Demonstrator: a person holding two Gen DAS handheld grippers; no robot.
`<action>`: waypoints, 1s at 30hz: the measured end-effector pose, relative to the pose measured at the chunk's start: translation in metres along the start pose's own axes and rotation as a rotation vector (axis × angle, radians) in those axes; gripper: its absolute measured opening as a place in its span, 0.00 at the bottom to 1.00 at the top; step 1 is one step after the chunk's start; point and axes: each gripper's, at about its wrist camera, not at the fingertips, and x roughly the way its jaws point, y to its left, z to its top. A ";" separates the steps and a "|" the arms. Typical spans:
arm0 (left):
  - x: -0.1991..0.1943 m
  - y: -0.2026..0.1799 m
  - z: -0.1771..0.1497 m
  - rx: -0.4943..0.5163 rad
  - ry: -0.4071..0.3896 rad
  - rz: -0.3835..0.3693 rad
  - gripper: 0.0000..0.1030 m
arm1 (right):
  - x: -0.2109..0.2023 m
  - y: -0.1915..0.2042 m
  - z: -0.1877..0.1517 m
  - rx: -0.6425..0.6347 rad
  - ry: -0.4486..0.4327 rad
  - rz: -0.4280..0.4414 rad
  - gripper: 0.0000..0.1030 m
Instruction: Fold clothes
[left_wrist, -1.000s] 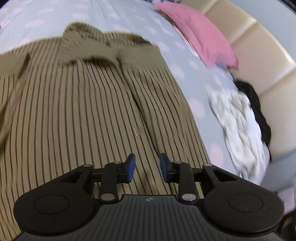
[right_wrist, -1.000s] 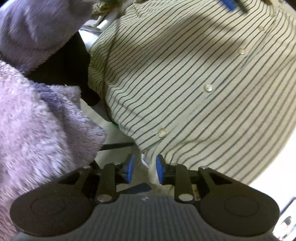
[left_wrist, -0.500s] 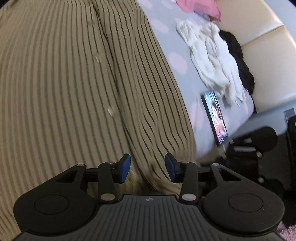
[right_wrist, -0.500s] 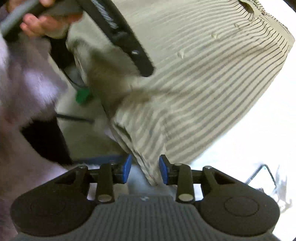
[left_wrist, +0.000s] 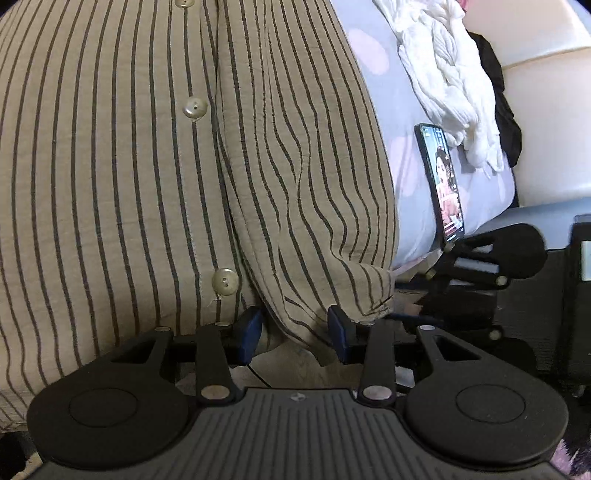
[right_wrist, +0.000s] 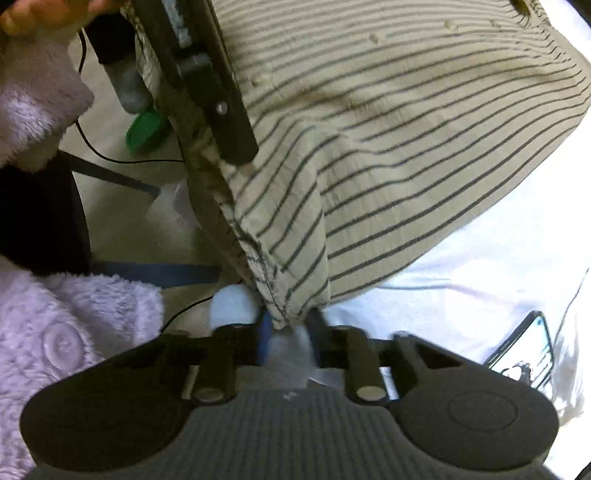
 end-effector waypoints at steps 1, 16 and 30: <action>0.000 0.000 0.000 0.007 -0.004 0.000 0.25 | 0.001 0.001 0.000 -0.005 0.003 0.010 0.10; 0.008 -0.002 -0.007 0.096 0.058 0.096 0.00 | 0.004 0.037 0.001 -0.160 0.075 0.132 0.00; -0.033 -0.002 -0.015 0.058 0.012 0.107 0.11 | -0.046 0.033 0.034 -0.168 -0.085 0.036 0.34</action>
